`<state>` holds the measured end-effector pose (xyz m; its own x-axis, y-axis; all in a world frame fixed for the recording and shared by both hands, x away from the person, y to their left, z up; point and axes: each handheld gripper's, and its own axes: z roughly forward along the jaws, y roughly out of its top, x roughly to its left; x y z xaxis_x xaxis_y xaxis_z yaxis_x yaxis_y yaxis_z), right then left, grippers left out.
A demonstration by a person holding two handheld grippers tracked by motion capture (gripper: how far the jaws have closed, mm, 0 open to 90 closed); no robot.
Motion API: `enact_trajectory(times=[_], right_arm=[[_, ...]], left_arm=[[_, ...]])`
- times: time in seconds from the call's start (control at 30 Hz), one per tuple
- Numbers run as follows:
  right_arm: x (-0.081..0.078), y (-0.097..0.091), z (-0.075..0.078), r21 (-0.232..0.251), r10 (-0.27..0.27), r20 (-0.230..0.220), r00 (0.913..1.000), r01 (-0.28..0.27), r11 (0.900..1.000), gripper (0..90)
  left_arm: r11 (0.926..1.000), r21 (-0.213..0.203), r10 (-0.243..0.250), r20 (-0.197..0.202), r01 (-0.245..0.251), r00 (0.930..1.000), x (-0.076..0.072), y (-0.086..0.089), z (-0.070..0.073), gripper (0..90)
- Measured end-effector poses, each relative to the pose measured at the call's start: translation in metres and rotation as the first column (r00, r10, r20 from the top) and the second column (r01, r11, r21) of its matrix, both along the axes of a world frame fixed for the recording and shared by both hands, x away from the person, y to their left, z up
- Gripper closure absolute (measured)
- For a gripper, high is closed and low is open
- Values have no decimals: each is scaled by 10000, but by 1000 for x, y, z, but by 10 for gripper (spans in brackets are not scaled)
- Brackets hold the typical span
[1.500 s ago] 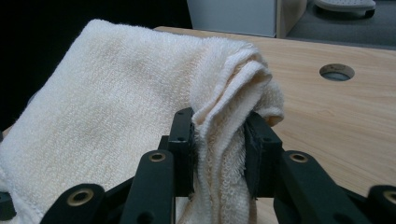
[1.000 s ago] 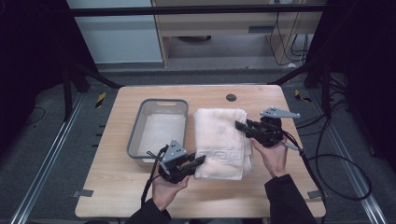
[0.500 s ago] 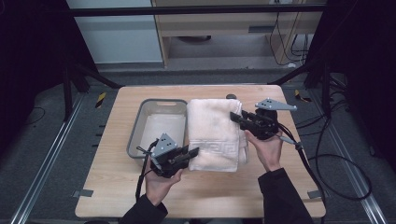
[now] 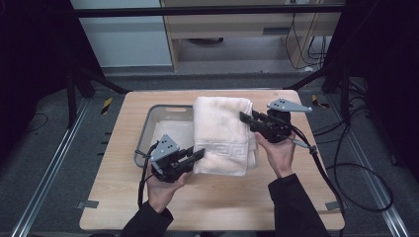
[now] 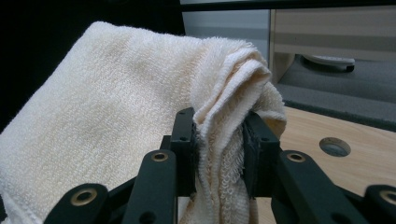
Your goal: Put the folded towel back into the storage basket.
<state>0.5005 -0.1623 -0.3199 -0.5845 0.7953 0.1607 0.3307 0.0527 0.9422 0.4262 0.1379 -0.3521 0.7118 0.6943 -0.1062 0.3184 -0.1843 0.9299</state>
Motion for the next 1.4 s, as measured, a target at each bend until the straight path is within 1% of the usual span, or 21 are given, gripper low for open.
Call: enact_trajectory(times=[0.03,0.1,0.33,0.5,0.7,0.73,0.9,0.97,1.0,1.03,1.07,1.1,1.13,1.23,1.27,1.33,1.37,1.4], right_arm=[[0,1,2,113,-6,66,10000,6,9999,696],[1,4,3,144,-26,118,9999,24,9999,696],[3,13,7,140,-36,286,9996,32,9999,696],[5,21,8,203,23,308,9995,-29,9998,696],[7,28,11,194,86,358,9993,-93,9998,696],[7,32,13,223,130,392,9991,-139,9997,696],[8,40,17,188,215,470,9987,-224,9996,696],[9,47,20,145,259,504,9984,-267,9995,696],[9,47,20,145,259,504,9984,-267,9995,696],[10,52,23,141,307,544,9980,-315,9994,696],[10,52,23,141,307,544,9980,-315,9994,696],[11,58,25,116,368,570,9977,-375,9992,696],[11,58,25,116,368,570,9977,-375,9992,696],[13,69,28,99,469,636,9969,-476,9988,696],[13,69,28,99,469,636,9969,-476,9988,696],[14,74,28,98,498,673,9965,-506,9987,696],[15,79,29,102,529,684,9963,-537,9985,696],[15,79,29,102,529,684,9963,-537,9985,696]], left_arm=[[10000,-51,43,69,-42,10000,0,2,3,750],[10000,-60,66,89,-66,9999,0,3,4,750],[9997,-95,241,178,-239,9996,2,12,7,750],[9994,-158,304,188,-301,9994,3,19,9,750],[9990,-164,428,292,-423,9987,2,28,11,750],[9987,-173,485,352,-479,9982,1,31,13,750],[9980,-218,595,397,-586,9974,0,39,16,750],[9977,-240,636,416,-626,9971,0,43,17,750],[9974,-271,679,410,-668,9969,-1,45,18,750],[9970,-321,720,419,-707,9965,-1,50,19,750],[9970,-321,720,419,-707,9965,-1,50,19,750],[9962,-368,809,417,-794,9959,-2,56,21,750],[9962,-368,809,417,-794,9959,-2,56,21,750],[9950,-407,927,412,-911,9948,-2,63,23,750],[9947,-401,960,414,-944,9945,-2,66,23,750],[9939,-421,1037,423,-1019,9937,-3,70,24,750],[9932,-423,1101,421,-1083,9930,-3,75,24,749],[9932,-423,1101,421,-1083,9930,-3,75,24,750]])
